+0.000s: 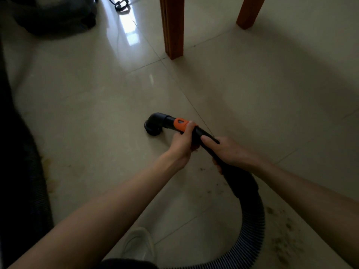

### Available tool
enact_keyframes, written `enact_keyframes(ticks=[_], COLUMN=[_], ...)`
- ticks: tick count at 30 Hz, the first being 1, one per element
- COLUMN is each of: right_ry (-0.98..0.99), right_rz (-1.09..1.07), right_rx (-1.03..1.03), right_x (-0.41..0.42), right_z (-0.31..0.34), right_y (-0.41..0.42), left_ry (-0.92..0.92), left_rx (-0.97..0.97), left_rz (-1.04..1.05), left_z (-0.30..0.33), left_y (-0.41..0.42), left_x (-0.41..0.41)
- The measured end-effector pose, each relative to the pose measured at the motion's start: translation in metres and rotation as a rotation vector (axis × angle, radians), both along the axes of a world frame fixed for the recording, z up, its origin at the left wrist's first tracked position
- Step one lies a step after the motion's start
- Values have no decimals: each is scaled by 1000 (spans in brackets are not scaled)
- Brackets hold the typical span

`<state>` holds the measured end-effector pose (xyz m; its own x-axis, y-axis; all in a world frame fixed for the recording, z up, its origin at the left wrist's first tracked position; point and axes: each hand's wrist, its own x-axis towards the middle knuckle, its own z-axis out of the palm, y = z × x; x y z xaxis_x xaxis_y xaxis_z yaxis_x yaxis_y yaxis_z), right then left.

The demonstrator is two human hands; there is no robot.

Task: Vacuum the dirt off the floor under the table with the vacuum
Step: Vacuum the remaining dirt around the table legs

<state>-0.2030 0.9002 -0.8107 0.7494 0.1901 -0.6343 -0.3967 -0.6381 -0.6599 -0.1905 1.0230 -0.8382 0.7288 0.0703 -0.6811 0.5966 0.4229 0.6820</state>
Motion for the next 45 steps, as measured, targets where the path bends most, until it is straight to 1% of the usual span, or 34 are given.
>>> enact_keyframes(ticks=[5, 9, 12, 14, 17, 20, 22, 23, 25, 28, 30, 34, 36, 39, 42, 44, 45], right_ry=[73, 44, 5, -18, -109, -160, -139, -123, -51, 153, 220, 261, 223, 122, 84, 59, 40], right_rz=[7, 38, 52, 78, 135, 116, 65, 29, -53, -113, -92, -76, -61, -13, 78, 131, 149], right_rx=[61, 81, 44, 17, -92, -141, -150, -123, -9, 199, 222, 200, 159, 102, 38, 9, 1], right_x=[-29, -59, -83, -99, -118, -126, -126, -125, -122, -118, -119, -121, -120, -128, -146, -153, -155], right_z=[-3, -2, 4, 12, 24, 23, 17, 13, 8, 15, 23, 28, 29, 23, 15, 13, 12], right_y=[-21, -35, -38, -36, -36, -48, -58, -63, -72, -85, -89, -81, -70, -48, -34, -32, -33], left_ry=[21, 41, 79, 114, 134, 113, 75, 44, -1, -10, 0, 12, 25, 92, 189, 212, 211], left_rx=[-11, -2, 5, -23, -15, -35, -11, -3, 6, 7, -16, -106, -158, -192, -101, -26, -22], left_rz=[-5, -2, -23, 58, 174, 196, 147, 123, 88, 40, 15, 38, 85, 217, 265, 253, 246], left_z=[-8, 2, 15, 24, 29, 30, 24, 21, 16, 18, 21, 19, 17, 8, -5, -11, -11], left_y=[-18, -32, -36, -39, -50, -70, -80, -85, -93, -100, -103, -93, -82, -58, -37, -31, -30], left_x=[-33, -66, -89, -104, -118, -121, -118, -115, -113, -113, -116, -118, -118, -117, -120, -124, -126])
